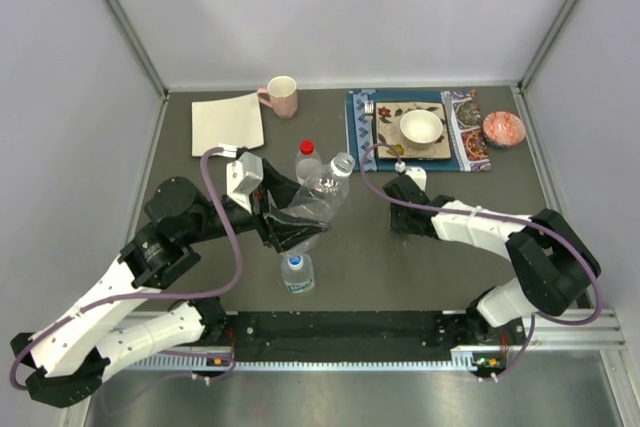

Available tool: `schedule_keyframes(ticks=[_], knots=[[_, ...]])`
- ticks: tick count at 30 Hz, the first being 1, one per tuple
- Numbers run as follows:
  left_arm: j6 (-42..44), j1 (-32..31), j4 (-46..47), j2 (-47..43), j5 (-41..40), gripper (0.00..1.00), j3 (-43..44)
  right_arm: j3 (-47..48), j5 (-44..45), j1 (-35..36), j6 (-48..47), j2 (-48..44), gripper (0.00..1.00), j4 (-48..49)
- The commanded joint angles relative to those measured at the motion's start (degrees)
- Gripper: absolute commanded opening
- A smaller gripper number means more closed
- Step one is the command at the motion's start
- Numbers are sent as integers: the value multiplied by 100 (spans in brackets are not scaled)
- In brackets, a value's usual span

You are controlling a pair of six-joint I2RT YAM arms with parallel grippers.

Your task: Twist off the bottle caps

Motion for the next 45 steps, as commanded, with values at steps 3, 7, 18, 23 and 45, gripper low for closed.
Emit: schedule_keyframes(ticks=[3, 7, 18, 23, 45], knots=[[69, -6, 155, -9, -30, 51, -114, -131, -417, -8, 108, 63, 23, 212], [69, -6, 172, 17, -12, 51, -141, -184, -444, -8, 134, 10, 34, 177], [60, -6, 234, 35, 14, 52, -229, -219, -462, -8, 169, -165, 46, 98], [51, -6, 269, 35, 32, 52, -264, 114, -391, -7, 143, -613, 57, -339], [122, -6, 436, 799, 128, 52, -62, 2814, -3739, 1, 239, -3531, 92, 264]])
